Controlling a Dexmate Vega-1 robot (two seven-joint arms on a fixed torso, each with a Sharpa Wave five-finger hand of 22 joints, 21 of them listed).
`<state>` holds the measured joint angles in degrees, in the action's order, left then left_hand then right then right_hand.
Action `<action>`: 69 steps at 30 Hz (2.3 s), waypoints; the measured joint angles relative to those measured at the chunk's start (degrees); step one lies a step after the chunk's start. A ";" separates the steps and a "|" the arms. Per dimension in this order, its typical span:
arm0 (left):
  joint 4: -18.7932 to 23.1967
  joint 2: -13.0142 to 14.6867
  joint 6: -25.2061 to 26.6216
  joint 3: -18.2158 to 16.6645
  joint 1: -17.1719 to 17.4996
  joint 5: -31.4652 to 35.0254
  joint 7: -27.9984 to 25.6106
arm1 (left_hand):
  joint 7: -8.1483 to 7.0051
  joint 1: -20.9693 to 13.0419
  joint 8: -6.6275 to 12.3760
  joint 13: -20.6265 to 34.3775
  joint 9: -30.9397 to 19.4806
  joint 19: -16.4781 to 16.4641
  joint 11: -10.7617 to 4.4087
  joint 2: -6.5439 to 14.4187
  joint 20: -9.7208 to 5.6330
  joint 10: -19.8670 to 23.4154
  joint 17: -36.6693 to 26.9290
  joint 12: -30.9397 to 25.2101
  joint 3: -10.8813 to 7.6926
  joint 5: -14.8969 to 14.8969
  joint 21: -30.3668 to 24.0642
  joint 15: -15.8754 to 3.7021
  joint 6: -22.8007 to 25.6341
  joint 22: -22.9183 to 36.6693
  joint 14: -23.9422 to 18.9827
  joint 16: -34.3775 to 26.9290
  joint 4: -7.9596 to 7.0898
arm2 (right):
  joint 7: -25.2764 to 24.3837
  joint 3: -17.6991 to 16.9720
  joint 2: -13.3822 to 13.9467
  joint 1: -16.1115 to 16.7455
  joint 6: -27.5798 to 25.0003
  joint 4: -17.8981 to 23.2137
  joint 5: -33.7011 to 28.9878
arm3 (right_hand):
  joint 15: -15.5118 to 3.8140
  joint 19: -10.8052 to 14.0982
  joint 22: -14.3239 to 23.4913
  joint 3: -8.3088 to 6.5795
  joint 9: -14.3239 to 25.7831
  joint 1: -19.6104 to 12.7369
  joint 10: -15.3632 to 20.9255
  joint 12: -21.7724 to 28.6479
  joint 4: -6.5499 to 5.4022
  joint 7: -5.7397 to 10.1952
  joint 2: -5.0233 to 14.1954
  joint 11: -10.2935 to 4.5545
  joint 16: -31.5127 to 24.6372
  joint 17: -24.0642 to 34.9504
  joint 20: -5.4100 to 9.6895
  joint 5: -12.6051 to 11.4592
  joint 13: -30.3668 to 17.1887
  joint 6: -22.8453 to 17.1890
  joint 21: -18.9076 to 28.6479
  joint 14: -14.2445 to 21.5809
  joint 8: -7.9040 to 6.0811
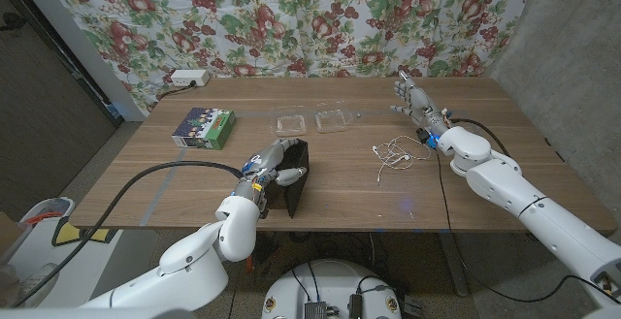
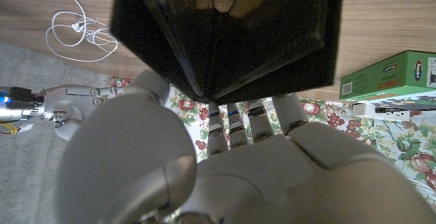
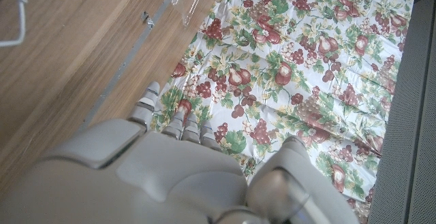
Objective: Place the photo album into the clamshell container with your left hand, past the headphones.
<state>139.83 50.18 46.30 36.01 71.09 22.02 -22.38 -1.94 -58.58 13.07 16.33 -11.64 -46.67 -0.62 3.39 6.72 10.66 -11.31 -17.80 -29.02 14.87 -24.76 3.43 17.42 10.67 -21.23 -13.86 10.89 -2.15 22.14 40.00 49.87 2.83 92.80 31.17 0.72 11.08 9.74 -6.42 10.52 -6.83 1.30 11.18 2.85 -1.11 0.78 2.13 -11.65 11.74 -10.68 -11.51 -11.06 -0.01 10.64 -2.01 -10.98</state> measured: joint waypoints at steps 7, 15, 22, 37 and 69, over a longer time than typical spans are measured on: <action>-0.49 -0.94 0.47 1.03 -0.74 0.84 -0.08 | 0.05 -5.67 0.67 0.93 -0.23 -2.45 -1.10 0.74 -2.45 4.93 -0.79 -2.02 0.00 0.43 -1.39 -2.74 3.26 0.14 -3.30 -1.50 0.00 | 0.33 0.00 0.06 -0.07 0.17 -0.25 0.24 | 0.00 0.65 0.00 0.00 0.00 0.00 0.00 0.00 0.00 0.00 0.00 0.00 0.00 0.00 0.21 0.00 0.00 0.00 0.40 0.00 0.00; -1.06 -1.97 1.36 2.22 -1.62 2.53 -0.20 | 0.48 -8.27 2.24 2.11 -0.60 -5.03 -2.74 1.43 -5.03 13.07 -1.63 -5.04 0.74 0.43 -3.36 -6.11 8.22 0.14 -9.27 -4.41 -0.73 | 0.56 -0.49 0.27 0.00 0.64 -0.62 0.65 | 0.00 0.74 0.00 0.00 0.00 0.00 0.00 0.00 0.00 0.00 0.00 0.00 0.00 0.00 0.12 0.00 0.00 0.00 0.40 0.00 0.00; -1.32 -2.55 1.65 2.77 -2.00 3.73 -0.78 | 1.13 -8.63 5.14 4.17 -1.43 -9.12 -2.61 1.33 -9.12 20.81 -0.93 -8.34 0.57 0.17 -6.54 -7.04 15.45 0.41 -18.09 -6.33 -1.04 | 0.67 -0.82 0.55 0.33 0.75 -0.63 0.91 | 0.00 0.74 -0.01 0.00 0.00 0.00 0.00 0.00 0.00 0.00 0.00 0.00 0.01 0.00 0.12 0.00 0.00 0.00 0.40 0.00 0.00; -2.93 -4.31 0.01 3.28 -0.81 6.79 -5.14 | 1.05 -11.81 11.11 7.48 -4.04 -11.22 -1.93 1.36 -11.88 30.79 -1.38 -11.49 -0.61 -1.13 -11.07 -10.20 29.84 0.57 -29.60 -9.69 -0.45 | 0.74 -1.09 0.87 0.92 0.84 -0.08 1.18 | 0.00 1.36 -0.01 0.00 0.00 0.24 0.00 0.00 0.00 0.31 0.24 -0.63 0.01 0.00 0.11 0.00 0.00 -0.31 0.40 0.00 0.00; -5.44 -7.36 -4.73 0.10 2.90 12.01 -9.78 | 0.20 -13.39 12.20 8.07 -4.52 -10.92 -3.69 -0.08 -13.41 32.72 -1.47 -10.75 0.12 -3.14 -13.43 -10.07 32.49 0.65 -30.03 -9.43 -0.70 | 0.07 -1.46 0.57 1.73 1.48 0.63 1.61 | 0.00 1.53 -0.01 -0.25 0.00 0.00 0.01 0.00 0.24 0.30 0.46 -0.62 0.01 0.00 0.30 0.00 0.00 -0.31 0.40 0.00 0.00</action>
<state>134.39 42.82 41.57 36.11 73.99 34.02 -32.16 -1.74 -71.98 25.27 24.40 -16.16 -57.59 -4.31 3.30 -6.69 43.38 -12.77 -28.55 -28.90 11.73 -38.19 -6.63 49.91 11.33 -51.25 -23.29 10.19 -2.08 20.68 40.57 51.60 4.31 93.43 32.78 0.72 12.62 9.72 -6.67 10.52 -6.83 1.31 11.18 3.09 -0.81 1.23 1.52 -11.64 11.75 -10.38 -11.51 -11.06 -0.31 11.04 -2.00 -10.98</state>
